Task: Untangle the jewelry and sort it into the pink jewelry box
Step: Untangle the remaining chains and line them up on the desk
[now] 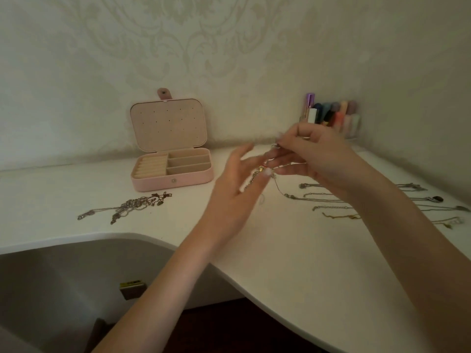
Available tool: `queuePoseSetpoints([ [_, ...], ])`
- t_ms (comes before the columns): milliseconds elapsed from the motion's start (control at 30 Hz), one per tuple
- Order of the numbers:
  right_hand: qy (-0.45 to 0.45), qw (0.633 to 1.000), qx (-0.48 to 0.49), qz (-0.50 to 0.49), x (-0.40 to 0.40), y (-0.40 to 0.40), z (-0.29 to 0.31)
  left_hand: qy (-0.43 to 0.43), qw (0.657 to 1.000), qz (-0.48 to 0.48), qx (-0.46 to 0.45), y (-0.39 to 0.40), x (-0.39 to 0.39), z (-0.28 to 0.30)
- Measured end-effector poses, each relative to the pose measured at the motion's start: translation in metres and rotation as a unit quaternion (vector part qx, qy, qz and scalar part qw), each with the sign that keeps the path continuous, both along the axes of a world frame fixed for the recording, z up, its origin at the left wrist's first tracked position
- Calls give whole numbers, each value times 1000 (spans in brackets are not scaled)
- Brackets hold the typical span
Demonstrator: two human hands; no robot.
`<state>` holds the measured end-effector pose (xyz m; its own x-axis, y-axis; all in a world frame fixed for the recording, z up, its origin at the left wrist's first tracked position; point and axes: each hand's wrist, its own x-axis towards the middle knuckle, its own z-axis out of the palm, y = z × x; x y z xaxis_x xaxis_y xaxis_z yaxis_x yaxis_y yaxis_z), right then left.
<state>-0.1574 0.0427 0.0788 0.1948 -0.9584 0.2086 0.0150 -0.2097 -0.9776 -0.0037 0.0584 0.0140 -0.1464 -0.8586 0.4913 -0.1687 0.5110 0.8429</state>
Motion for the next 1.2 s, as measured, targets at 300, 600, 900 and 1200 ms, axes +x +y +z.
queuePoseSetpoints([
  [300,-49,985,34,-163,-31,-21,-6,40,993,107,13,-7,-5,-7],
  [600,78,977,37,-193,-82,1,-9,-47,991,89,91,12,0,-2],
  [900,378,824,-55,-418,-189,72,-45,-250,968,17,2,42,-67,-6],
  [1200,407,790,-49,-456,-214,99,-83,-382,914,46,-127,49,-100,-16],
])
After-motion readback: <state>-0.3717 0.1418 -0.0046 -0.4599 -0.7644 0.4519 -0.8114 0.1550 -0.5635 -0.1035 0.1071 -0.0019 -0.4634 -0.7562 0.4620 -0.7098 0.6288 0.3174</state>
